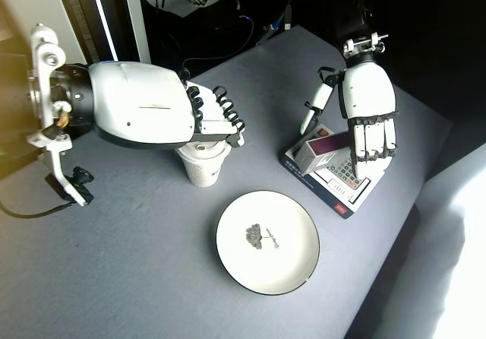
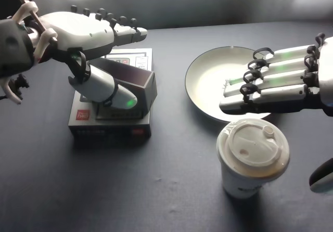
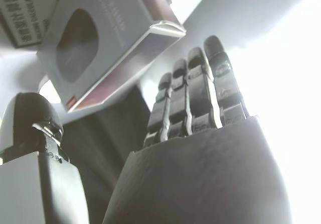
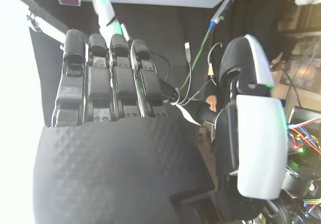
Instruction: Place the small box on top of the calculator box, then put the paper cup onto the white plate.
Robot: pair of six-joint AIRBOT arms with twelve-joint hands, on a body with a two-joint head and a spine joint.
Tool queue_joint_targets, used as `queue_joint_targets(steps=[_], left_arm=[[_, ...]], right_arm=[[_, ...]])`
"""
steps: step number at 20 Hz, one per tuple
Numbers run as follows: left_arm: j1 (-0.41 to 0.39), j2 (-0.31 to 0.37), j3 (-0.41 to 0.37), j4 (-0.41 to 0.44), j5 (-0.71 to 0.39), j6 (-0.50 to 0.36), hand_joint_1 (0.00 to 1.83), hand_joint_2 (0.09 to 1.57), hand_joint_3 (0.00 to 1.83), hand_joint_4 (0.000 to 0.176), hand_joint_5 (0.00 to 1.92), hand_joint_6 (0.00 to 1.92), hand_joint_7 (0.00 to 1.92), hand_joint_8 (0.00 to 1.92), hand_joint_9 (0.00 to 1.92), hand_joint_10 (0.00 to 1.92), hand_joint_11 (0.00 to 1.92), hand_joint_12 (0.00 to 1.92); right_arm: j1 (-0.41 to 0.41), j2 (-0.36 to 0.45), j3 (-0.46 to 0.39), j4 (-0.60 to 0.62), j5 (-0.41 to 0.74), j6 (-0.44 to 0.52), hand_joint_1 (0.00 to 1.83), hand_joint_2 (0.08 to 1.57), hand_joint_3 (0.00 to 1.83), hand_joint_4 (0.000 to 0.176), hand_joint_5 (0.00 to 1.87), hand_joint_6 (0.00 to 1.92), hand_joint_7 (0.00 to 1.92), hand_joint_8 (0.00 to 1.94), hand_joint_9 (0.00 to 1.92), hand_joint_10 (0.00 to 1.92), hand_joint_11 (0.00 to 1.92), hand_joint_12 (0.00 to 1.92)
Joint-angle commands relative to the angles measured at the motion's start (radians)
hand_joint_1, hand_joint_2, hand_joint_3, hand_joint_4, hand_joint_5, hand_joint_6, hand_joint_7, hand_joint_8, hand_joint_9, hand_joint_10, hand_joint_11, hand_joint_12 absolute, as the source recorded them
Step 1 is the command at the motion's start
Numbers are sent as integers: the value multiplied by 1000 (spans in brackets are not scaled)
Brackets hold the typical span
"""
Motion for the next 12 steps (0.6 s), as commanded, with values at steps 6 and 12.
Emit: queue_joint_targets(steps=[6, 12], left_arm=[[-14, 138, -138, -29, -84, 9, 463, 1019, 0, 0, 95, 5, 183, 6, 189, 8, 0, 540], [-36, 258, -265, -6, -84, -49, 432, 1020, 0, 0, 153, 11, 255, 13, 252, 14, 0, 628]], right_arm=[[24, -37, 5, -47, 45, 43, 1060, 925, 0, 0, 0, 0, 0, 0, 0, 0, 21, 13], [69, -101, 49, -186, 74, 115, 1341, 871, 23, 0, 0, 0, 0, 0, 0, 0, 0, 391]])
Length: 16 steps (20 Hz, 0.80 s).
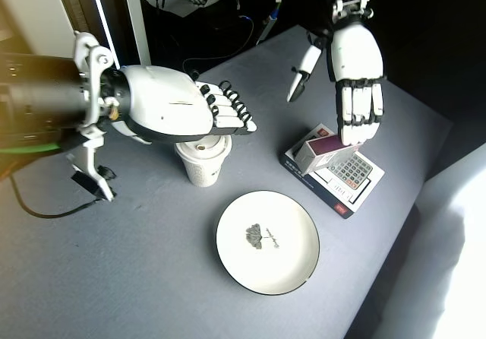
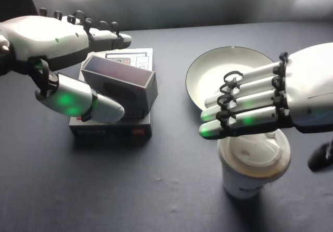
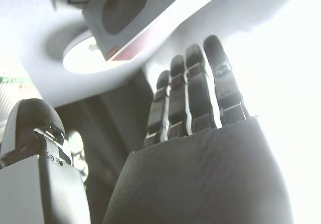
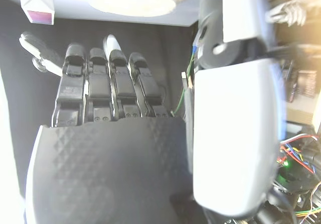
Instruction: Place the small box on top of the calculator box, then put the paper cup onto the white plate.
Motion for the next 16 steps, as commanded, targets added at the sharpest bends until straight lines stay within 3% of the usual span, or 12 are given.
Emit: queue_joint_targets(steps=[1, 2, 4, 6, 8, 9, 11, 14, 16], left_arm=[[-16, 16, -8, 3, -72, -8, 414, 1036, 4, 0, 130, 3, 225, 6, 224, 5, 0, 574], [-15, 27, -27, 27, -72, -37, 418, 1035, 2, 0, 118, 2, 215, 3, 219, 2, 0, 539], [-6, 47, -50, 153, -77, -160, 428, 1030, 0, 0, 125, 3, 231, 6, 236, 7, 0, 569], [30, 72, -74, 359, -132, -349, 430, 1024, 0, 0, 137, 6, 244, 7, 246, 7, 0, 614], [82, 102, -90, 575, -207, -554, 422, 1013, 0, 0, 170, 9, 269, 8, 276, 11, 0, 674], [107, 114, -95, 650, -234, -621, 400, 1025, 2, 0, 148, 4, 243, 6, 248, 5, 0, 591], [169, 142, -106, 814, -300, -761, 404, 1024, 0, 0, 145, 3, 241, 5, 249, 5, 0, 602], [271, 192, -127, 1000, -450, -868, 399, 1039, 1, 0, 132, 7, 226, 5, 231, 4, 0, 574], [305, 224, -138, 1110, -484, -938, 422, 1034, 0, 0, 156, 10, 248, 9, 252, 9, 0, 620]], right_arm=[[19, 9, 2, 42, 42, 10, 1321, 888, 20, 0, 0, 0, 0, 0, 0, 0, 0, 459], [23, 8, 2, 25, 46, 13, 1354, 890, 13, 0, 0, 0, 0, 0, 0, 0, 0, 533], [25, 6, 5, -11, 54, 29, 1399, 913, 15, 0, 0, 0, 0, 0, 0, 0, 0, 515], [34, -10, 21, -55, 62, 88, 1406, 935, 13, 0, 0, 0, 0, 0, 0, 0, 0, 549], [46, -34, 41, -84, 62, 114, 1386, 956, 14, 0, 0, 0, 0, 0, 21, 6, 0, 749], [49, -39, 43, -93, 63, 115, 1380, 963, 17, 0, 0, 0, 0, 0, 24, 7, 0, 769], [58, -50, 46, -115, 68, 126, 1397, 964, 12, 0, 0, 0, 0, 0, 31, 6, 0, 696], [65, -70, 52, -129, 69, 127, 1377, 979, 13, 0, 0, 0, 0, 0, 29, 3, 0, 670], [65, -80, 60, -141, 69, 127, 1347, 973, 6, 0, 0, 0, 0, 0, 35, 4, 0, 711]])
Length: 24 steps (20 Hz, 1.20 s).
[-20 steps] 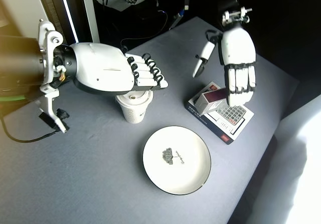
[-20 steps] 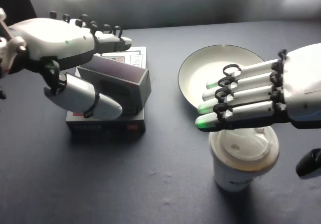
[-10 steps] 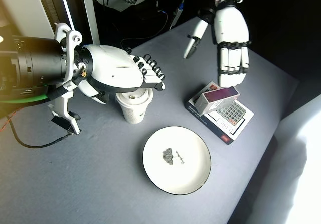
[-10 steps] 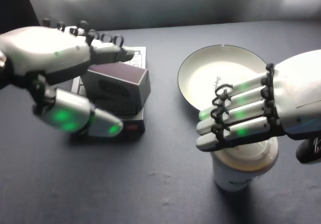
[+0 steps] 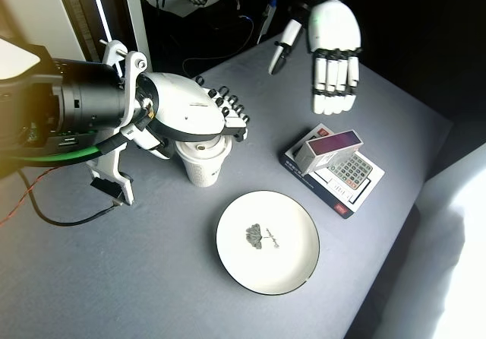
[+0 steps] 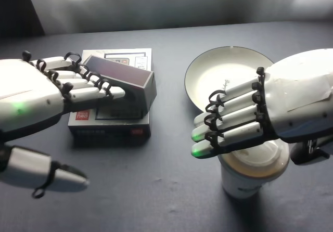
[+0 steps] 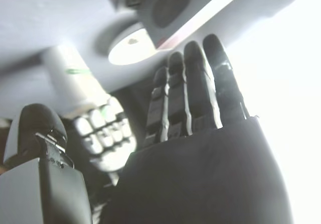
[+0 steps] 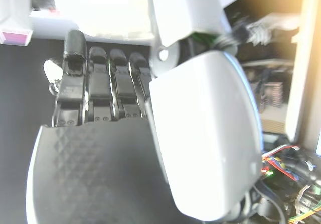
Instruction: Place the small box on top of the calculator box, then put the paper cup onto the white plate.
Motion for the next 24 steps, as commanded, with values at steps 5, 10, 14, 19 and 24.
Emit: queue_joint_targets(steps=[5, 10, 14, 19, 24], left_arm=[[6, 53, -24, 94, -163, -43, 435, 1038, 0, 0, 139, 3, 229, 2, 231, 0, 0, 600], [-13, 61, -57, 146, -94, -106, 460, 1030, 0, 0, 151, 9, 261, 9, 266, 10, 0, 638], [-89, 56, -63, 251, 3, -196, 461, 1030, 0, 0, 153, 5, 261, 4, 260, 4, 0, 604], [-145, 51, -46, 275, 29, -196, 476, 1041, 1, 0, 130, 5, 229, 6, 229, 7, 0, 558], [-148, 52, -51, 263, 34, -196, 438, 1052, 1, 0, 133, 3, 236, 2, 237, 3, 0, 582]], right_arm=[[6, 5, 16, 37, 17, 2, 1352, 976, 4, 0, 0, 0, 0, 0, 15, 0, 0, 634], [-25, -23, 46, 37, 14, 1, 1362, 985, 5, 0, 0, 0, 0, 0, 3, 1, 0, 609], [-34, -34, 53, 37, 2, -7, 1341, 1000, 6, 0, 0, 0, 0, 0, 9, 2, 0, 572], [-33, -52, 55, 37, -3, -21, 1357, 1011, 7, 0, 0, 0, 0, 0, 5, 2, 0, 546], [-34, -56, 55, 37, -8, -23, 1479, 1022, 2, 0, 0, 0, 0, 0, 0, 0, 0, 524]])
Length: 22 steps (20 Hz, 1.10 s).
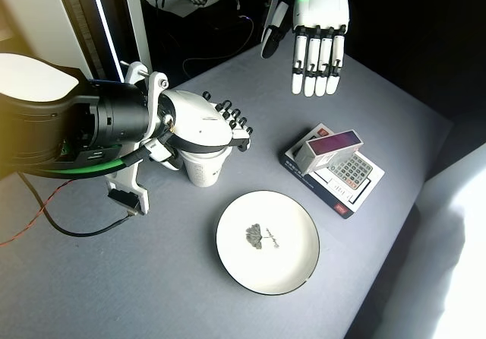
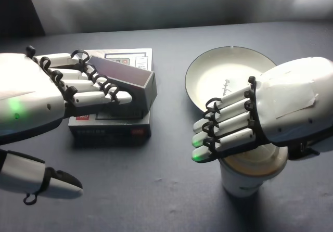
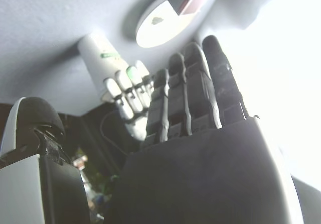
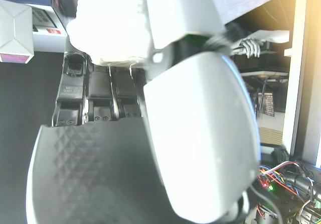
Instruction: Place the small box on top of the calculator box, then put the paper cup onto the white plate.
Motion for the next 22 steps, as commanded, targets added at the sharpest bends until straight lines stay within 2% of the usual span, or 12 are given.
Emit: queue_joint_targets(steps=[1, 2, 3, 5, 6, 12, 14, 15, 19, 20, 21, 22], left_arm=[[-15, 7, -2, -22, -70, -2, 438, 1051, 0, 0, 146, 8, 250, 8, 247, 7, 0, 583], [-15, 8, -2, -22, -70, -2, 454, 1048, 0, 0, 158, 8, 263, 9, 259, 8, 0, 620], [-15, 8, -4, -22, -68, -2, 451, 1058, 3, 0, 123, 4, 224, 5, 222, 4, 0, 548], [-14, 8, -6, -22, -64, -2, 457, 1056, 1, 0, 122, 5, 217, 3, 219, 4, 0, 529], [-14, 8, -7, -22, -62, -2, 453, 1040, 0, 0, 162, 10, 263, 11, 268, 14, 0, 646], [-14, 8, -9, -30, -55, -2, 430, 1060, 4, 0, 122, 0, 227, 0, 229, 0, 0, 553], [-12, 8, -11, -30, -54, -2, 455, 1045, 0, 0, 162, 10, 269, 10, 270, 11, 0, 665], [-11, 8, -13, -30, -52, -2, 403, 1061, 3, 0, 130, 3, 232, 4, 233, 3, 0, 587], [-11, 8, -17, -25, -46, -2, 440, 1049, 0, 0, 153, 3, 249, 5, 245, 5, 0, 625], [-11, 8, -17, -21, -45, -2, 443, 1056, 2, 0, 130, 5, 226, 5, 218, 7, 0, 540], [-11, 8, -18, -20, -44, -2, 450, 1052, 0, 0, 137, 9, 232, 8, 222, 11, 0, 520], [-11, 8, -18, -17, -40, -2, 431, 1052, 0, 0, 140, 7, 239, 7, 233, 11, 0, 544]], right_arm=[[5, 9, 2, 60, 8, -5, 1506, 1021, 1, 0, 0, 0, 0, 0, 0, 0, 0, 543], [5, 9, 2, 60, 6, -7, 1503, 1021, 1, 0, 0, 0, 0, 0, 0, 0, 0, 549], [6, 8, 2, 60, 5, -13, 1512, 1020, 0, 0, 0, 0, 0, 0, 0, 0, 0, 554], [5, 6, 2, 60, 1, -23, 1492, 1031, 4, 0, 0, 0, 0, 0, 0, 0, 0, 538], [4, 4, 2, 61, 0, -23, 1509, 1036, 5, 0, 0, 0, 0, 0, 0, 0, 0, 540], [-5, 4, 2, 61, -4, -22, 1490, 1050, 6, 0, 0, 0, 0, 0, 0, 0, 0, 549], [-9, 4, 2, 61, -4, -21, 1509, 1056, 5, 0, 0, 0, 0, 0, 0, 0, 0, 486], [-11, 4, 2, 61, -5, -18, 1512, 1058, 5, 0, 0, 0, 0, 0, 0, 0, 0, 477], [-11, 4, 2, 61, -6, -9, 1499, 1071, 5, 0, 2, 0, 0, 0, 29, 7, 0, 618], [-10, 4, 2, 61, -6, -9, 1508, 1082, 7, 0, 76, 20, 54, 12, 93, 25, 0, 731], [-10, 4, 2, 61, -6, -9, 1564, 1088, 4, 0, 205, 26, 200, 18, 228, 42, 0, 937], [-8, 4, 2, 61, -6, -9, 1576, 1103, 5, 0, 277, 18, 289, 11, 300, 35, 0, 1030]])
